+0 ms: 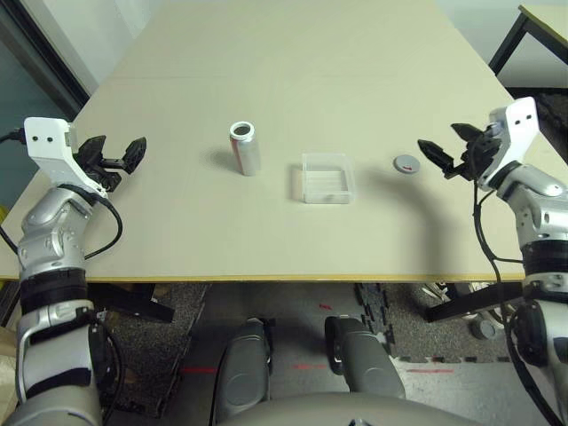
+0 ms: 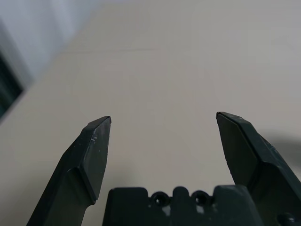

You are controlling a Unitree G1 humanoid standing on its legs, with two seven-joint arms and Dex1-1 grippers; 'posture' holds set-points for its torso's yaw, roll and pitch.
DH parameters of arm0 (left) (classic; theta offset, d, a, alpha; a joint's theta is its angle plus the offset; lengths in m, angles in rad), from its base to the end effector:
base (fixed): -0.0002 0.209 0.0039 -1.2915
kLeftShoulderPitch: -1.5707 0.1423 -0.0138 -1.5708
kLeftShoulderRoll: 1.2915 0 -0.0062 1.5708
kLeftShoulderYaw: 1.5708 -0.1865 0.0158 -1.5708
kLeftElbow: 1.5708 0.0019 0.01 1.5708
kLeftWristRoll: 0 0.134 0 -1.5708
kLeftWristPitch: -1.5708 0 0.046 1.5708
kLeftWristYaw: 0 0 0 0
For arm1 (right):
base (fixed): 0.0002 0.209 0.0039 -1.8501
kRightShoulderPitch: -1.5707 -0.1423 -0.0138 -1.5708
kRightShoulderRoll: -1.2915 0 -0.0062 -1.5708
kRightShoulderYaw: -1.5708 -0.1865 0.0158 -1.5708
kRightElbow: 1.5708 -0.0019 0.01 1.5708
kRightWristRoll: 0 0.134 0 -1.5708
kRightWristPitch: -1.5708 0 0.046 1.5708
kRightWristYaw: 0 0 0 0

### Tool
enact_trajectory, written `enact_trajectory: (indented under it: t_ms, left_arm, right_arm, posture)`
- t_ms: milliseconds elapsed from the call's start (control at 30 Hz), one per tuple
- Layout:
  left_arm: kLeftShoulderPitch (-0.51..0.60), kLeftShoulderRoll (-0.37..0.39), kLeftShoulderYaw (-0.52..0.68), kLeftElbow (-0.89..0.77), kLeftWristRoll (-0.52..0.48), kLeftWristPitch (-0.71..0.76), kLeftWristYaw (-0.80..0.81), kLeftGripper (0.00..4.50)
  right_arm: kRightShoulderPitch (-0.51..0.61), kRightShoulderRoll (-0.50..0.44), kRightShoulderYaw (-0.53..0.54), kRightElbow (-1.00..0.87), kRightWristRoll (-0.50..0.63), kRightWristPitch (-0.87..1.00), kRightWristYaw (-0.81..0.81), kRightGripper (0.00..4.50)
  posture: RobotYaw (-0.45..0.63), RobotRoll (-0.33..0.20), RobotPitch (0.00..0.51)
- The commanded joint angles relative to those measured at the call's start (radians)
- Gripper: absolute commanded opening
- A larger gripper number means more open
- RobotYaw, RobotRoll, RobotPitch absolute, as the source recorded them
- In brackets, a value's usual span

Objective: Pour the medicine from the bottle into the box.

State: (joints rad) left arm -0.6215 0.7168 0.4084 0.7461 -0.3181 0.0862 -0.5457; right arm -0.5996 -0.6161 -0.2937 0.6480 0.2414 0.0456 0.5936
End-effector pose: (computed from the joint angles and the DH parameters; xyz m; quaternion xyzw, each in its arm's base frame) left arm 0.2680 0.3619 0.1560 0.0164 -0.0249 0.0112 0.9995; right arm 0.2842 -0.3224 0.1424 -0.0711 -0.0135 0.0865 0.9936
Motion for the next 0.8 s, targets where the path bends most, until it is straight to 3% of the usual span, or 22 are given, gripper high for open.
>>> enact_trajectory:
  t_ms: [33,433,800]
  left_arm:
    - [-0.055,0.017,-0.017,0.118,0.035,-0.063,-0.001,4.48]
    - [-0.167,0.016,-0.048,0.291,0.072,-0.145,-0.003,4.48]
    - [-0.166,0.022,-0.05,0.303,0.082,-0.146,-0.004,4.48]
  right_arm:
    - [0.011,-0.012,-0.04,0.038,0.0,-0.025,-0.066,4.5]
    - [0.008,-0.019,-0.06,0.1,-0.001,-0.053,-0.125,4.5]
    - [-0.038,-0.001,-0.041,0.18,-0.009,-0.093,-0.114,4.5]
  posture:
    - [-0.1,0.0,0.143]
    - [-0.12,0.0,0.167]
    - [-0.1,0.0,0.191]
